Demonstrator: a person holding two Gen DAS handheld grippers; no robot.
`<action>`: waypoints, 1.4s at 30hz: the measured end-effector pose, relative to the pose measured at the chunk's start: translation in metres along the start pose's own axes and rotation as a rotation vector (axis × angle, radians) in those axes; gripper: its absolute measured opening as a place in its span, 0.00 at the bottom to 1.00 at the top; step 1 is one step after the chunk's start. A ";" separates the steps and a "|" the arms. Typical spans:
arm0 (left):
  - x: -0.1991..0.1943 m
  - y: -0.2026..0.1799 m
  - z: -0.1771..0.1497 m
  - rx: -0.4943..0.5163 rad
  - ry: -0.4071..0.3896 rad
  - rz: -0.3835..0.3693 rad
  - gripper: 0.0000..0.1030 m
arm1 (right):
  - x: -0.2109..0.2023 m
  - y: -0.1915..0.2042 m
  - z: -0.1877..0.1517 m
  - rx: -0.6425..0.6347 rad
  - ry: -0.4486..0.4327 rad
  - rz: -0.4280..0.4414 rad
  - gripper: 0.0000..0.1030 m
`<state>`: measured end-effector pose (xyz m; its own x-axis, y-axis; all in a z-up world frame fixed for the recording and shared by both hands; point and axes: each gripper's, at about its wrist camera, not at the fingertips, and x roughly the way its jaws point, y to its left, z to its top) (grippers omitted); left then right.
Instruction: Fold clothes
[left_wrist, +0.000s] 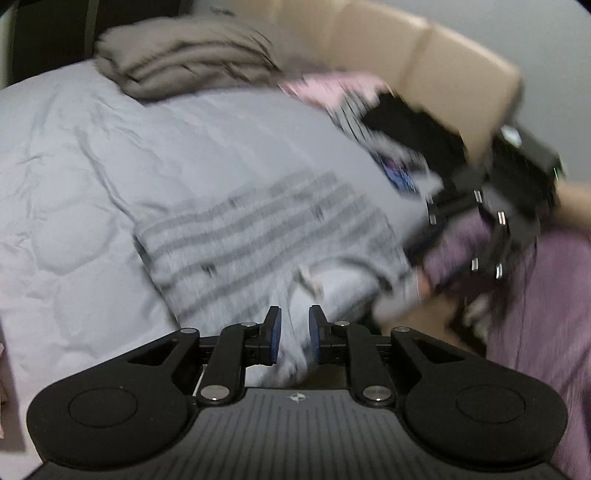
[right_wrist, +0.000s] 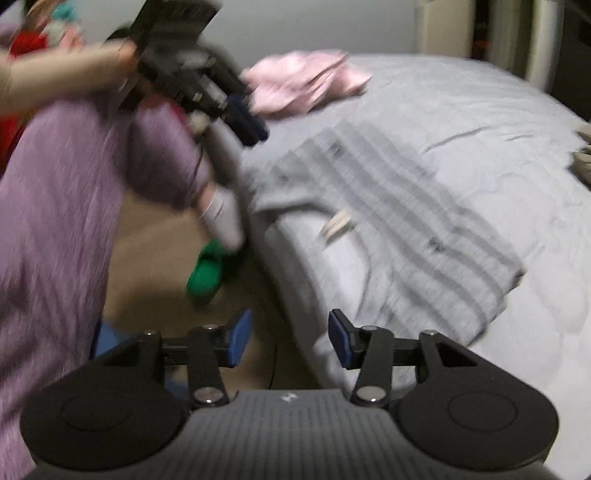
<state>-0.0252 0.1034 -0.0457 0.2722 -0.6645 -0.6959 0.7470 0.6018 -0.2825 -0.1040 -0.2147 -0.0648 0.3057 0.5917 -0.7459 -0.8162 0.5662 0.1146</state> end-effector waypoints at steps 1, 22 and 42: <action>0.000 0.003 0.004 -0.030 -0.023 0.013 0.17 | -0.001 -0.003 0.003 0.032 -0.041 -0.057 0.58; 0.078 0.015 0.027 -0.249 -0.074 0.409 0.20 | 0.054 -0.066 0.022 0.559 -0.117 -0.580 0.42; 0.065 -0.003 0.020 -0.145 -0.096 0.421 0.12 | 0.045 -0.053 0.014 0.573 -0.143 -0.562 0.51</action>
<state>0.0022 0.0496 -0.0768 0.5942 -0.3822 -0.7077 0.4681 0.8798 -0.0821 -0.0400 -0.2101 -0.0951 0.6861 0.1769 -0.7057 -0.1564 0.9832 0.0944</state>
